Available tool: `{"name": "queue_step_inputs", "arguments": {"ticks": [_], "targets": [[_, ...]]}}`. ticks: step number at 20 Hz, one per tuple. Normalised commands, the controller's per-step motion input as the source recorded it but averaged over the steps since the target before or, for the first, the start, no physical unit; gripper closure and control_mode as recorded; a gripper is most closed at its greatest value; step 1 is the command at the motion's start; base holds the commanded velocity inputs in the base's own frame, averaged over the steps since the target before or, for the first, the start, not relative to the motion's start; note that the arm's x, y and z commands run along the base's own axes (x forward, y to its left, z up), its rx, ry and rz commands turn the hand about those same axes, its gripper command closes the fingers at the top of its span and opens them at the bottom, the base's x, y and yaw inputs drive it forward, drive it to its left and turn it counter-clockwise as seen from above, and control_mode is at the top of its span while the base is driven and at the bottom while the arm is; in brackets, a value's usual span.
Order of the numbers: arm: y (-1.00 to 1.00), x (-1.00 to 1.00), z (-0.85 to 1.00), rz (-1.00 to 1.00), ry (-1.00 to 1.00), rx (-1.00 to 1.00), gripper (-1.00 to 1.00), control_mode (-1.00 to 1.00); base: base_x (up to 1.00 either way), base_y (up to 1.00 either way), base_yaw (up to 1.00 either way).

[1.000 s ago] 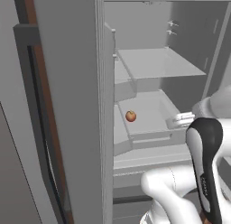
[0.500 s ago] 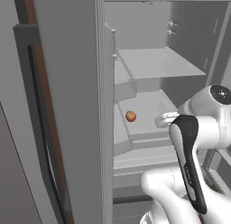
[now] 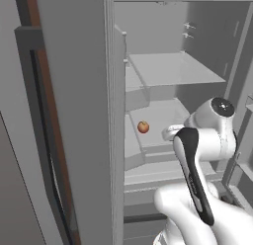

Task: Retrieve the apple and peach from the fridge and place them into the bowl on the dining table.

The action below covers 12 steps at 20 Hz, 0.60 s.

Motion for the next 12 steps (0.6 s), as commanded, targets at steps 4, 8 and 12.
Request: {"name": "queue_step_inputs", "arguments": {"ticks": [4, 8, 12], "targets": [[0.12, 0.56, -0.29, -0.01, 0.0, 0.0, -1.0, -1.0, 0.0, 0.0, 0.0], [0.1, 0.56, -0.28, 0.0, 0.0, 0.0, -1.0, -1.0, 0.0, 0.0, 0.0], [0.06, 0.45, -0.15, 0.0, 0.0, 0.0, -1.0, -1.0, 0.0, 0.0, 0.0]]}}
